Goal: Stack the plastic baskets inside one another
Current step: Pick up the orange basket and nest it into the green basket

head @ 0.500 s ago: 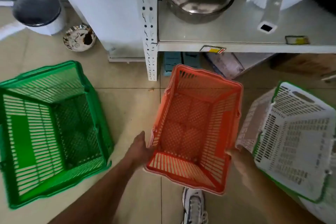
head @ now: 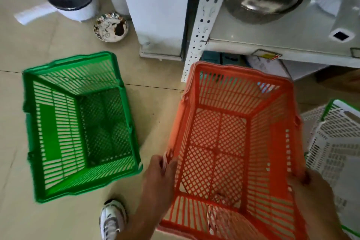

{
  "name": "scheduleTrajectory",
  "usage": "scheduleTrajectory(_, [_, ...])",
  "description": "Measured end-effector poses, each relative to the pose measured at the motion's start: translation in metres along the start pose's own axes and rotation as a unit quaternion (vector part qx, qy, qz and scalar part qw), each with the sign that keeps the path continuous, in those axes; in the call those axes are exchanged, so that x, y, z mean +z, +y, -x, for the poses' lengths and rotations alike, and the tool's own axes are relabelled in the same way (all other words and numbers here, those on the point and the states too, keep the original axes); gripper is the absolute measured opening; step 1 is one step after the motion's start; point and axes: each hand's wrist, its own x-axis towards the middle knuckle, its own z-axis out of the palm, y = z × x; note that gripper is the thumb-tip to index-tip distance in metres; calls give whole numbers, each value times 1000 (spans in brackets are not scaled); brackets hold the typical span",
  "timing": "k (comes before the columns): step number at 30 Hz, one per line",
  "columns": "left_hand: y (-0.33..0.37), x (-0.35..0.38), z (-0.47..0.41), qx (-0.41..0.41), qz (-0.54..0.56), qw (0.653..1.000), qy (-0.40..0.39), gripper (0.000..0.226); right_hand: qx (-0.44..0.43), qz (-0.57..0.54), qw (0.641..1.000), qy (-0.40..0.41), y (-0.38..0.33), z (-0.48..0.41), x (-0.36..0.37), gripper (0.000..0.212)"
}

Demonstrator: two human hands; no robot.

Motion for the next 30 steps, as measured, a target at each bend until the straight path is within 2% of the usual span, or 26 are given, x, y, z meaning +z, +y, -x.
scheduleTrajectory(2, [-7, -41, 21, 0, 27, 999, 32, 37, -8, -9, 1000, 4, -18, 30, -9, 16])
scheduleTrajectory(5, [-21, -110, 41, 13, 45, 996, 78, 42, -55, -15, 998, -11, -55, 86, -5, 26])
scheduleTrajectory(8, [-28, -182, 58, 16, 44, 985, 168, 16, -132, -41, 989, -44, -98, 137, 15, 28])
scheduleTrajectory(10, [-41, -227, 64, 8, 47, 972, 232, 17, -159, -71, 982, -71, -134, 167, 39, 22])
scheduleTrajectory(14, [-76, -292, 47, -11, 97, 946, 310, 26, -260, -93, 953, -125, -202, 209, 102, 22])
scheduleTrajectory(16, [-94, -315, 28, -14, 115, 941, 317, 19, -284, -91, 945, -134, -225, 219, 144, 20])
scheduleTrajectory(20, [-128, -330, -22, -15, 119, 941, 316, 34, -314, -34, 940, -129, -246, 219, 225, 11])
scheduleTrajectory(25, [-166, -322, -76, -55, 79, 949, 301, 37, -308, 47, 946, -87, -239, 206, 287, 20])
scheduleTrajectory(28, [-182, -311, -103, -73, 45, 954, 286, 31, -314, 85, 943, -73, -228, 203, 311, 23])
scheduleTrajectory(30, [-196, -303, -119, -49, -11, 960, 274, 24, -331, 130, 930, -92, -216, 194, 329, 25])
